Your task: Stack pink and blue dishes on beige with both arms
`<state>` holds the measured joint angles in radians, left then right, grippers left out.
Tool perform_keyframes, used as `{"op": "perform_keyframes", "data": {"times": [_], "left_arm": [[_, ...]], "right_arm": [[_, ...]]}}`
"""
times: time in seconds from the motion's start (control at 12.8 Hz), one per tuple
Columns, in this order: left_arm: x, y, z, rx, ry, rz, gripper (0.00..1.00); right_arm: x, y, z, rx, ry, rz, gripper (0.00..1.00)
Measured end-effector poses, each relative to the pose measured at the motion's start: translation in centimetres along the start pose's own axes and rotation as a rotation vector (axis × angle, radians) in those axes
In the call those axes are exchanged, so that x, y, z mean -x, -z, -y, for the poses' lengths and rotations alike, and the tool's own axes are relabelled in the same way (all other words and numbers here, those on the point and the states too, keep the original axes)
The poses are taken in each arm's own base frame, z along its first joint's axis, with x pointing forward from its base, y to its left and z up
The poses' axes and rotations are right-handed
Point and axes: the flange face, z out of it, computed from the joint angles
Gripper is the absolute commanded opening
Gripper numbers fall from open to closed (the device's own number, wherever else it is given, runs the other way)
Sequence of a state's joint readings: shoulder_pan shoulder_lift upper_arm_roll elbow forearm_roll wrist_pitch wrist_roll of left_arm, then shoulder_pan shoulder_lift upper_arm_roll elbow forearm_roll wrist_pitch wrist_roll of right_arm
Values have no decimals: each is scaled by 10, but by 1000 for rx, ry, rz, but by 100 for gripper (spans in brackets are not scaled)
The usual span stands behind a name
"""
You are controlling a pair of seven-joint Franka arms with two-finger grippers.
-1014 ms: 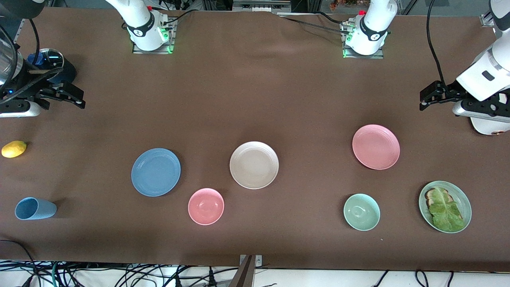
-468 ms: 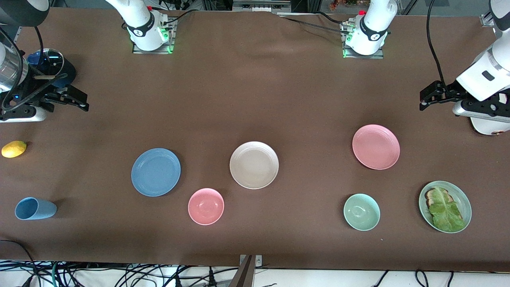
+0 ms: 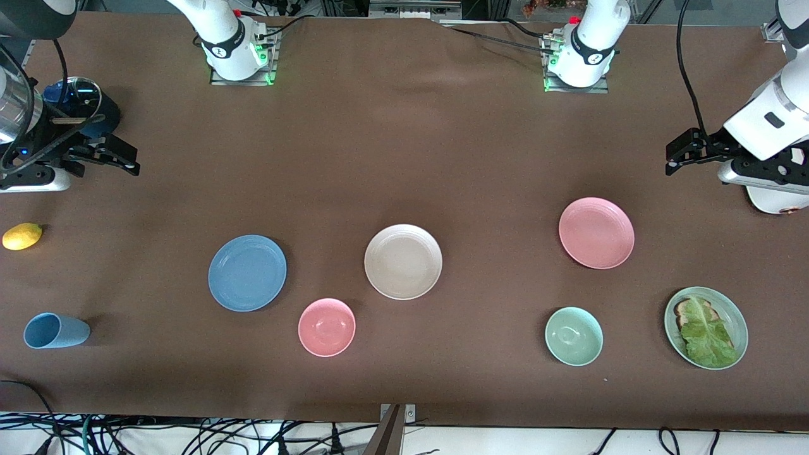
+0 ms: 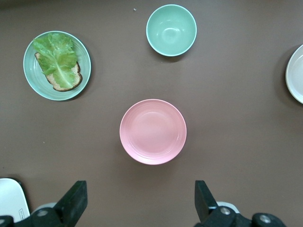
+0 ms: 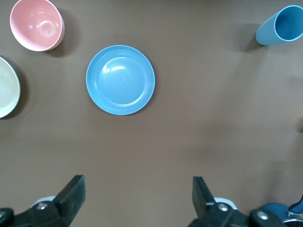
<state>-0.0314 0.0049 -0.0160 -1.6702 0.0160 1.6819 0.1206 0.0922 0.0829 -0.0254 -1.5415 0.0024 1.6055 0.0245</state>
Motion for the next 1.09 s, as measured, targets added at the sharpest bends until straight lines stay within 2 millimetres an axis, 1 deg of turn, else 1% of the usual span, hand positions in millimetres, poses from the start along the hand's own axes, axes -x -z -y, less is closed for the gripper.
{"op": "perform_keyframes", "data": {"times": [0.31, 1.09], "left_arm": [[0, 0, 0, 0, 0, 0, 100], [0, 0, 0, 0, 0, 1, 100]], "right_arm": [[3, 8, 7, -24, 6, -17, 100], [5, 6, 8, -25, -10, -1, 100]]}}
